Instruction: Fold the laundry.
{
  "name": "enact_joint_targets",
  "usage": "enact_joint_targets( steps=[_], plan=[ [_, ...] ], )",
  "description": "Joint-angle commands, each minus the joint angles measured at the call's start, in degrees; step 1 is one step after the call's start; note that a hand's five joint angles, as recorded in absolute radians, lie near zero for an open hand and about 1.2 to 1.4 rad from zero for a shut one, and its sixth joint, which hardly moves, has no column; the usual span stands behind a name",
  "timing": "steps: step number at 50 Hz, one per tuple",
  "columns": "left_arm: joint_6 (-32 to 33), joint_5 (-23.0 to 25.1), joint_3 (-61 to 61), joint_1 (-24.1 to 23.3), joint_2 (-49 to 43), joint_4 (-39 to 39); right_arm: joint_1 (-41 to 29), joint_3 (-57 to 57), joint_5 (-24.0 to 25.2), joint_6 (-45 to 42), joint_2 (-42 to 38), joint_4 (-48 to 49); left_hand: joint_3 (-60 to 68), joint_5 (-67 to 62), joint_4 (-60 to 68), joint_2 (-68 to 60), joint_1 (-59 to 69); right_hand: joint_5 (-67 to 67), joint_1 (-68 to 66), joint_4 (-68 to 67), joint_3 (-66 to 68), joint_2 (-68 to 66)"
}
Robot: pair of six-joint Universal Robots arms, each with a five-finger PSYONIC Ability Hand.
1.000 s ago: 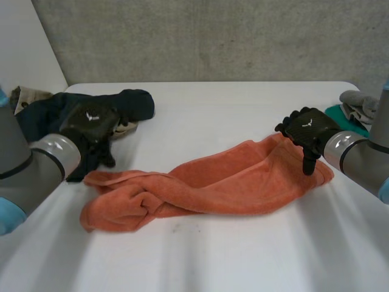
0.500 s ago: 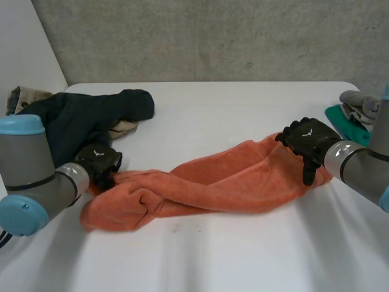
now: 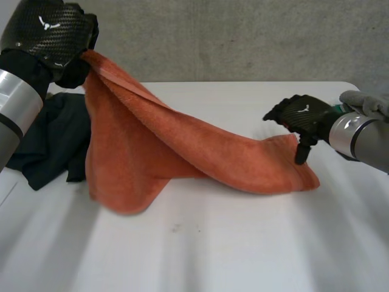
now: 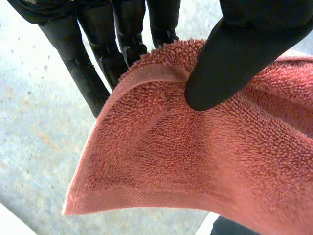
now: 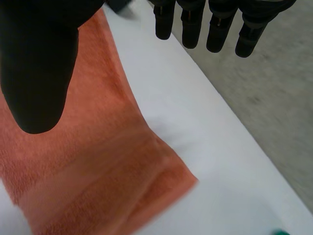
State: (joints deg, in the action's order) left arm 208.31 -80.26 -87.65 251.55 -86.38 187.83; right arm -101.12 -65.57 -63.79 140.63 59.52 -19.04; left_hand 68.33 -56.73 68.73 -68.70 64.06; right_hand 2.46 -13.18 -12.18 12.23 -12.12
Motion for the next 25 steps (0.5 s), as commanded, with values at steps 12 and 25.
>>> enact_joint_targets(
  steps=[12, 25],
  plan=[
    [0.34, 0.01, -3.40, -5.55, 5.96, -0.01, -5.14, 15.03, 5.70, 13.96, -21.80, 1.20, 11.67, -13.27, 11.27, -11.30, 15.94, -2.46, 3.18, 2.18, -2.23, 2.12],
    [1.30, -0.07, -3.58, -5.20, 6.67, 0.52, -5.58, 19.17, 6.41, 21.36, -20.88, 3.30, 11.67, -13.27, 11.27, -11.30, 15.94, 67.54, -66.82, -67.82, 67.77, -67.88]
  ],
)
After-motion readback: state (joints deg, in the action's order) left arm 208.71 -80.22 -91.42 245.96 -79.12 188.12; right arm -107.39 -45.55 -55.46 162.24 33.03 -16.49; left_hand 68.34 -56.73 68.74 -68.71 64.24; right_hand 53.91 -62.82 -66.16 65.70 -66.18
